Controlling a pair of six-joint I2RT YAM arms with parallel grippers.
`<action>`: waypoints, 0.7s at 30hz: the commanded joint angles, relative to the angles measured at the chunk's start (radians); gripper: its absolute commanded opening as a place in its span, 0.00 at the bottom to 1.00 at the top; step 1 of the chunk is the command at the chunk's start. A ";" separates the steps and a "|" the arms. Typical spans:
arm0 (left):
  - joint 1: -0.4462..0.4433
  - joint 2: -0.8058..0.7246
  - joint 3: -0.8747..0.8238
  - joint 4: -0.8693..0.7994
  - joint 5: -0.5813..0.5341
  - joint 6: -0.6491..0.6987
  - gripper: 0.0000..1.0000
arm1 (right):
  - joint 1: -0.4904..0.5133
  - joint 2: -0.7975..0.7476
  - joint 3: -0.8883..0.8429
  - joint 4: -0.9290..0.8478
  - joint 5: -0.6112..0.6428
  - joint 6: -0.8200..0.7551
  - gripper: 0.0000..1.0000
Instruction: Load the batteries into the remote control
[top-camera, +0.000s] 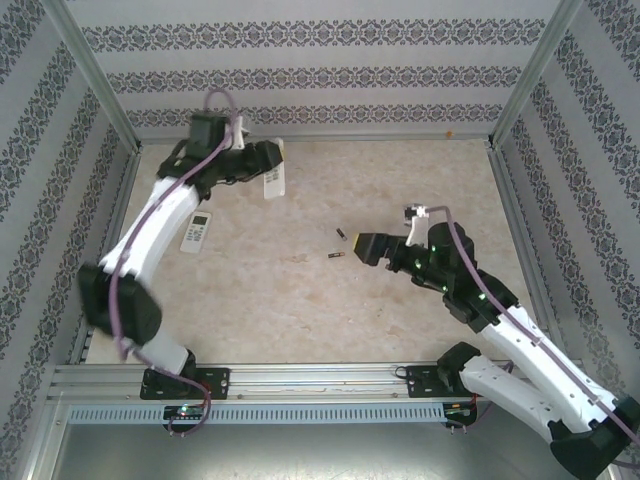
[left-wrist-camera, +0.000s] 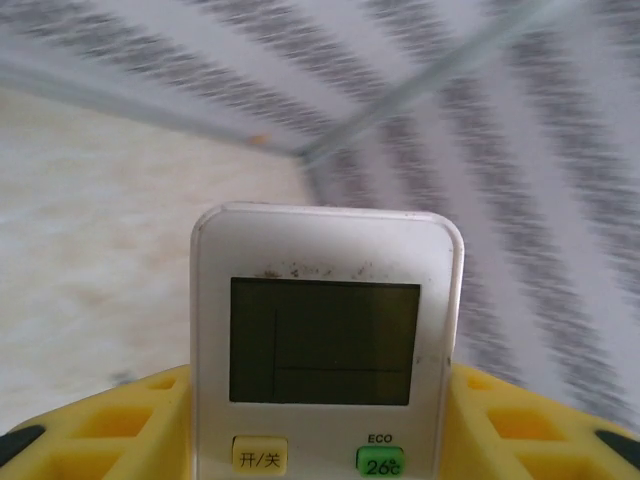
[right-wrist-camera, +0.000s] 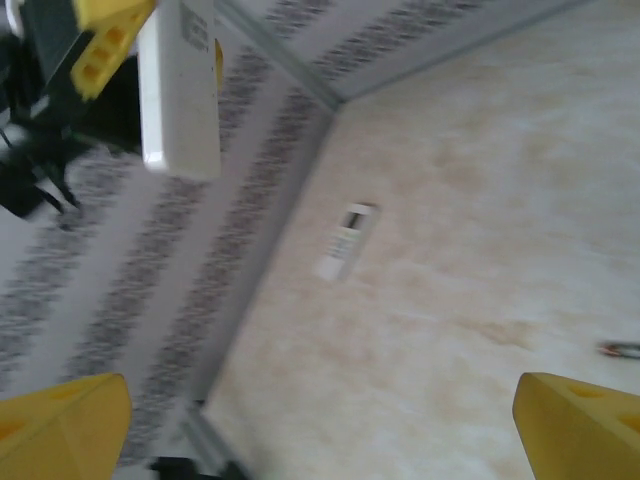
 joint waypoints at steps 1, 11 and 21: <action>-0.047 -0.044 -0.137 0.360 0.137 -0.259 0.35 | 0.023 0.077 0.101 0.161 -0.176 0.149 0.98; -0.184 -0.106 -0.170 0.650 0.145 -0.485 0.35 | 0.112 0.246 0.196 0.448 -0.244 0.301 0.98; -0.256 -0.085 -0.154 0.671 0.098 -0.495 0.35 | 0.136 0.242 0.229 0.454 -0.210 0.246 0.49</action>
